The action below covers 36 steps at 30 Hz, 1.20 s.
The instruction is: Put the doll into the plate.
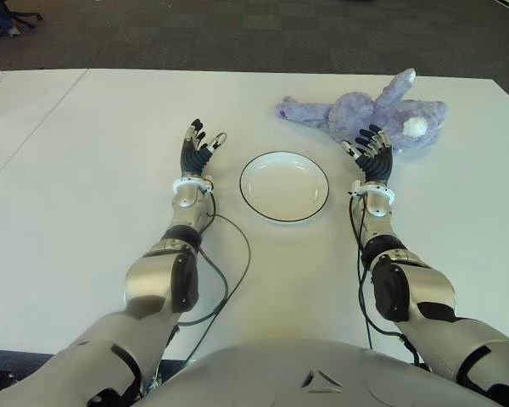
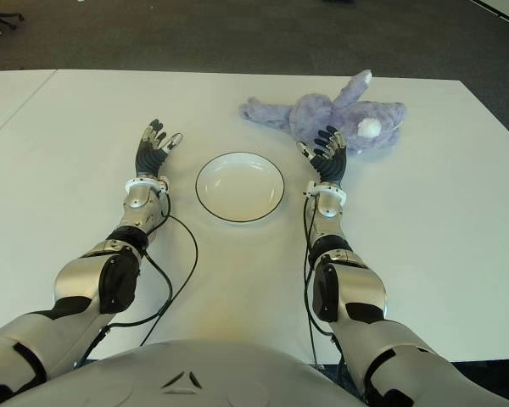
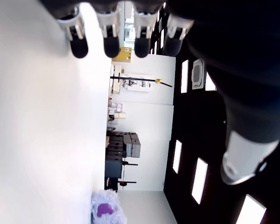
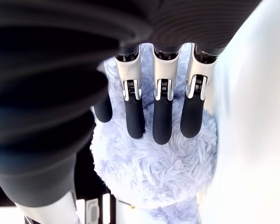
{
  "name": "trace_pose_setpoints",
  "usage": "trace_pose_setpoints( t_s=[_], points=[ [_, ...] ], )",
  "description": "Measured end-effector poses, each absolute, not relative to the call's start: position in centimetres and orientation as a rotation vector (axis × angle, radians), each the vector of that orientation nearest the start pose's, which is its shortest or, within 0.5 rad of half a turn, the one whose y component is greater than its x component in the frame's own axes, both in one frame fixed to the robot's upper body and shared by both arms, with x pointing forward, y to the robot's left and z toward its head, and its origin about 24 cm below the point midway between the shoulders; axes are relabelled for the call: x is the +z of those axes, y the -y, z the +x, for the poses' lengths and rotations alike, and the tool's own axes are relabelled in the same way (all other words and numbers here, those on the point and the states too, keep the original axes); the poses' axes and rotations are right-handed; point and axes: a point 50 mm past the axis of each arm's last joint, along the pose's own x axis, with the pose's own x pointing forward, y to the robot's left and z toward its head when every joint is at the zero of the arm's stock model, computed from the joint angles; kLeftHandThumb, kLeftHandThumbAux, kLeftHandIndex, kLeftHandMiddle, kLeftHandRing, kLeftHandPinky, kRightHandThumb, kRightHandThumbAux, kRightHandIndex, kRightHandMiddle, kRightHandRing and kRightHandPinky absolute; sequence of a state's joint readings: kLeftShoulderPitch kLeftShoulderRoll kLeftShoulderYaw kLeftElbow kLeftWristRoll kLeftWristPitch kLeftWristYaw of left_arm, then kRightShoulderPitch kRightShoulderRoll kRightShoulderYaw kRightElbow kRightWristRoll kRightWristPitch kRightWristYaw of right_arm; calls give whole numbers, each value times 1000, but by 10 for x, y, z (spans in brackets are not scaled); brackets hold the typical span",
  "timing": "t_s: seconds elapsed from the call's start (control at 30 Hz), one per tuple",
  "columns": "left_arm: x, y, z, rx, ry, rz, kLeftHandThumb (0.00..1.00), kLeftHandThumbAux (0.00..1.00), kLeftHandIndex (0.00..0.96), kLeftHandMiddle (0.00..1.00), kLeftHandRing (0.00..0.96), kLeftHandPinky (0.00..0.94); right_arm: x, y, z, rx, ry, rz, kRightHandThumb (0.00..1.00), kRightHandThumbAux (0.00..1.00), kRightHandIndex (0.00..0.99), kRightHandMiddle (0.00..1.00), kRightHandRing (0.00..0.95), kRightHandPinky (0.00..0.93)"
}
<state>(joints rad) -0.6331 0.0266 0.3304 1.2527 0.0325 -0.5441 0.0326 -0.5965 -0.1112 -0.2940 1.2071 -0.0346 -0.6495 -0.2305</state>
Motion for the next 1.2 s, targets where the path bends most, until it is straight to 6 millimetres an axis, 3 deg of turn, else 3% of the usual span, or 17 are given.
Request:
trace_pose_setpoints(
  t_s=[0.6,0.8,0.97,1.07,1.2],
  points=[
    [-5,-159,330,131,-102,-94,0,672,0,22,25,56,10,200,325,-366,34,-3,64,841,166,242,254,263],
    [-5,-159,330,131,-102,-94,0,677,0,21,25,45,11,199,325,-400,44,-28,54,848,147,187,197,165],
    [-6,-158,330,130,-105,-92,0,671,0,19,20,43,13,195,325,-464,59,-93,51,766,78,99,107,73],
    [-6,-158,329,127,-111,-88,0,676,0,20,21,49,14,190,325,-499,66,-148,66,667,15,22,18,7],
    [-7,-158,329,130,-115,-85,0,675,0,20,23,53,17,181,326,-541,97,-222,77,630,6,5,2,0]
  ],
)
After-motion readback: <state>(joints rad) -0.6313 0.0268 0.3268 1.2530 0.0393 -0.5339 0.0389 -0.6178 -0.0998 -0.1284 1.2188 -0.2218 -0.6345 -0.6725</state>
